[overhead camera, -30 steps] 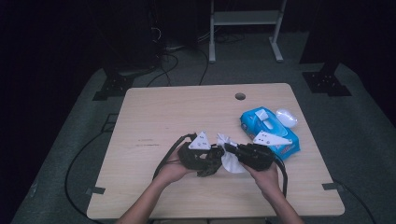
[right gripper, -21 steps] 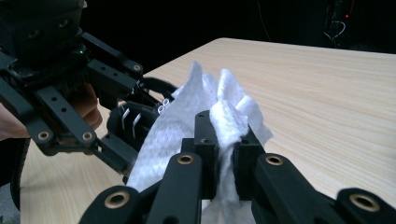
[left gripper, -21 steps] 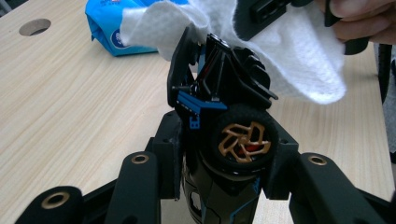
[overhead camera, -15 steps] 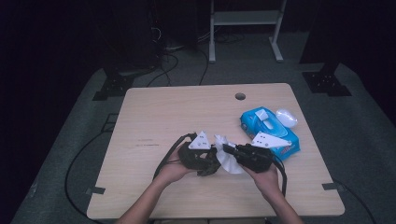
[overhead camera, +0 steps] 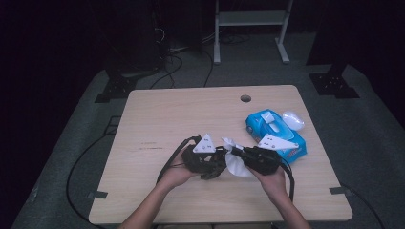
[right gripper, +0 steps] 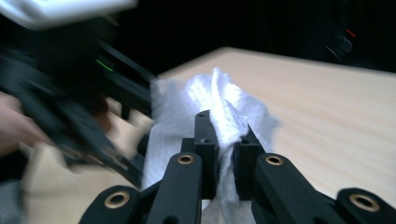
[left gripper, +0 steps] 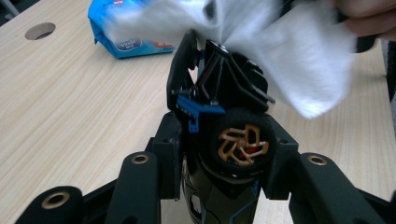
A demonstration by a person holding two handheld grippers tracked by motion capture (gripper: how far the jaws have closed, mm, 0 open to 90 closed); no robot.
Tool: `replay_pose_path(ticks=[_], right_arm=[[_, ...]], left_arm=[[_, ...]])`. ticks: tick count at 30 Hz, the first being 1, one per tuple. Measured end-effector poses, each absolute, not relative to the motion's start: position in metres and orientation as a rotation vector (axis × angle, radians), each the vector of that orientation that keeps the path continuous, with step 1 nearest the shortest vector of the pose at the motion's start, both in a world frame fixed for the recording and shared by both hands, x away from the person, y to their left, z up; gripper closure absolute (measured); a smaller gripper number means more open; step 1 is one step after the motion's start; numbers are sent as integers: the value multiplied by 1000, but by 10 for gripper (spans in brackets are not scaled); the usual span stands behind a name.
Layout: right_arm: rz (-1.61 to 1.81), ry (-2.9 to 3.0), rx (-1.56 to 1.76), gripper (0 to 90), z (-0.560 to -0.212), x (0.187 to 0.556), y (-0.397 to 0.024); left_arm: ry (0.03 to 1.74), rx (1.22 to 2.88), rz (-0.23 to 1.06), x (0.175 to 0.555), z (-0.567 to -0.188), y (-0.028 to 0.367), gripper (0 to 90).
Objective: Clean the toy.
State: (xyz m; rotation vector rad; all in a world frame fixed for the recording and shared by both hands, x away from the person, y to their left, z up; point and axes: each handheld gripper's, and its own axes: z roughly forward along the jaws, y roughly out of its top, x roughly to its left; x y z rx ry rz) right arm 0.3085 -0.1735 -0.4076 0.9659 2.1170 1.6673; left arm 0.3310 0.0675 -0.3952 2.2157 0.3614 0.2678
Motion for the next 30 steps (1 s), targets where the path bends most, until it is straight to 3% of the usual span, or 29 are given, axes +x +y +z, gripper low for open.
replay_pose_path(ticks=[13,18,30], right_arm=[[1662,2115,1026,835,-416,310,-180],[1741,2088,946,835,-404,304,-173],[1706,2102,1065,835,-419,314,-180]], left_arm=[[363,2197,263,331,-395,67,578],[354,2176,267,330,-392,66,578],[355,2165,272,330,-390,70,579]])
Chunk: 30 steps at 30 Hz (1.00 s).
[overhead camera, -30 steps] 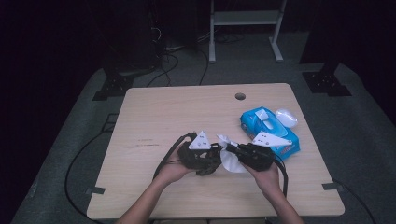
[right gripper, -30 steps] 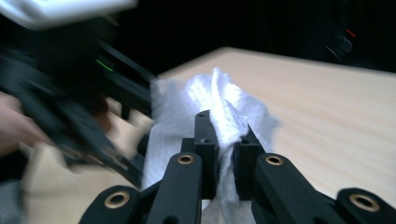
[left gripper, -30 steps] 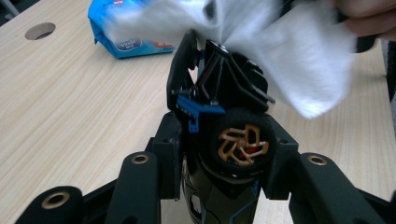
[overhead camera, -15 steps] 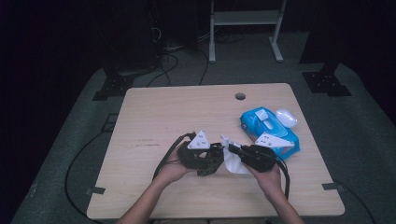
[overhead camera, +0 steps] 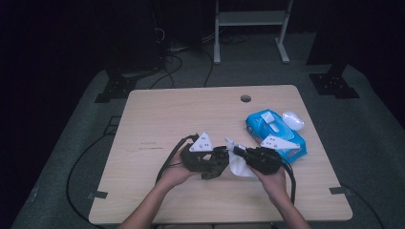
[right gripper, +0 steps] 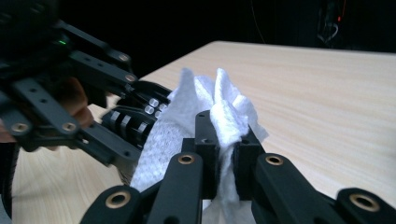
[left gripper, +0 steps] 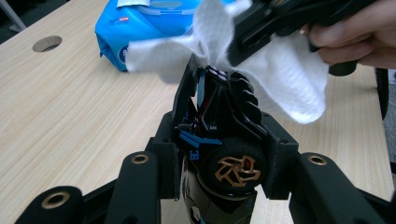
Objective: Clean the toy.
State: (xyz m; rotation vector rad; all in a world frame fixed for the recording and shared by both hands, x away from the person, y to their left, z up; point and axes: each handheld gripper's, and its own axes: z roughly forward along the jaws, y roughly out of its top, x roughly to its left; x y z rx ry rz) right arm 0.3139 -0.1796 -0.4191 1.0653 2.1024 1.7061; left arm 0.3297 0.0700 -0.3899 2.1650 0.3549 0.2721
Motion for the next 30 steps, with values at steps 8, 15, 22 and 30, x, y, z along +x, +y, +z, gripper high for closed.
replay_pose_path(ticks=[8,15,22,30], right_arm=[[1749,2176,1188,836,-439,322,-177],[1843,2116,1222,839,-433,321,-187],[1860,2054,1175,839,-420,314,-198],[1837,2088,1042,839,-407,307,-177]], left_arm=[[362,2154,266,329,-391,72,579],[344,2134,267,331,-389,63,579],[334,2113,255,328,-392,58,578],[349,2112,257,320,-398,81,578]])
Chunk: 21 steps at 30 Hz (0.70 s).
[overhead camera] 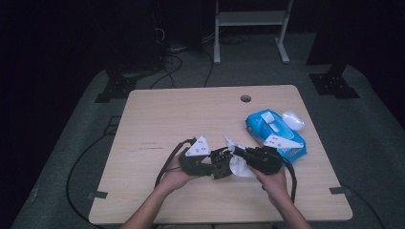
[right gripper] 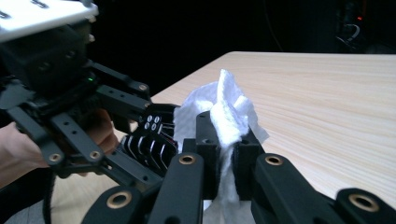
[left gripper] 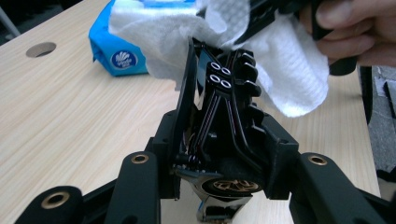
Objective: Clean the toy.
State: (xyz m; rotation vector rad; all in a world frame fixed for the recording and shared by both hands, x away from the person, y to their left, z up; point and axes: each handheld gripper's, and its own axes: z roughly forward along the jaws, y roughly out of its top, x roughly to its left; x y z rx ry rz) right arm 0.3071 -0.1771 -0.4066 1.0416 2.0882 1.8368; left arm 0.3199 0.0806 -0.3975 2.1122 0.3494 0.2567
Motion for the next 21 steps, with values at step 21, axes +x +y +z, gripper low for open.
replay_pose_path(ticks=[21], right_arm=[[1642,2286,891,837,-425,303,-127]], left_arm=[[389,2151,260,305,-417,133,572]])
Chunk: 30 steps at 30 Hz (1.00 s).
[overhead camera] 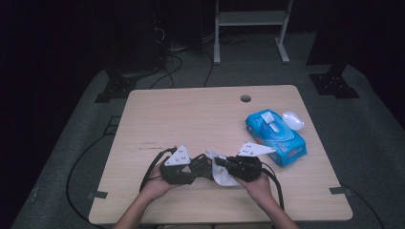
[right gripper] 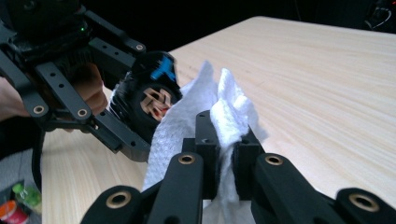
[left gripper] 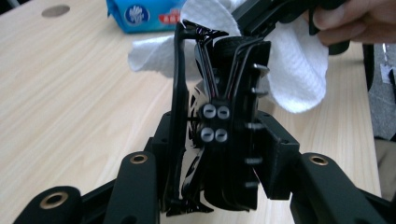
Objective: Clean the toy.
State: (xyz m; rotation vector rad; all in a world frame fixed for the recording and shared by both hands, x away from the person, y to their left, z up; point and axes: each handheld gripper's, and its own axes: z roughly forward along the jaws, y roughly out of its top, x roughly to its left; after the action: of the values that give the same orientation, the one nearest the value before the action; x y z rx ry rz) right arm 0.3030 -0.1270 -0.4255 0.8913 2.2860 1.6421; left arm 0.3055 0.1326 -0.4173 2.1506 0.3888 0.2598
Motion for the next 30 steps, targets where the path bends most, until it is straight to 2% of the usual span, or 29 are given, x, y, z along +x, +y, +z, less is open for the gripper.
replay_pose_path(ticks=[7,18,24,27,30], right_arm=[[1582,2315,842,836,-432,301,-115],[1508,2338,757,837,-433,294,-109],[1500,2327,749,837,-434,293,-108],[1491,2343,736,838,-434,292,-105],[1453,2369,716,837,-440,290,-99]], left_arm=[[412,2176,235,302,-432,145,578],[431,2254,192,303,-454,140,605],[468,2237,136,306,-455,142,596],[491,2239,120,307,-457,143,552],[469,2261,142,304,-461,143,569]])
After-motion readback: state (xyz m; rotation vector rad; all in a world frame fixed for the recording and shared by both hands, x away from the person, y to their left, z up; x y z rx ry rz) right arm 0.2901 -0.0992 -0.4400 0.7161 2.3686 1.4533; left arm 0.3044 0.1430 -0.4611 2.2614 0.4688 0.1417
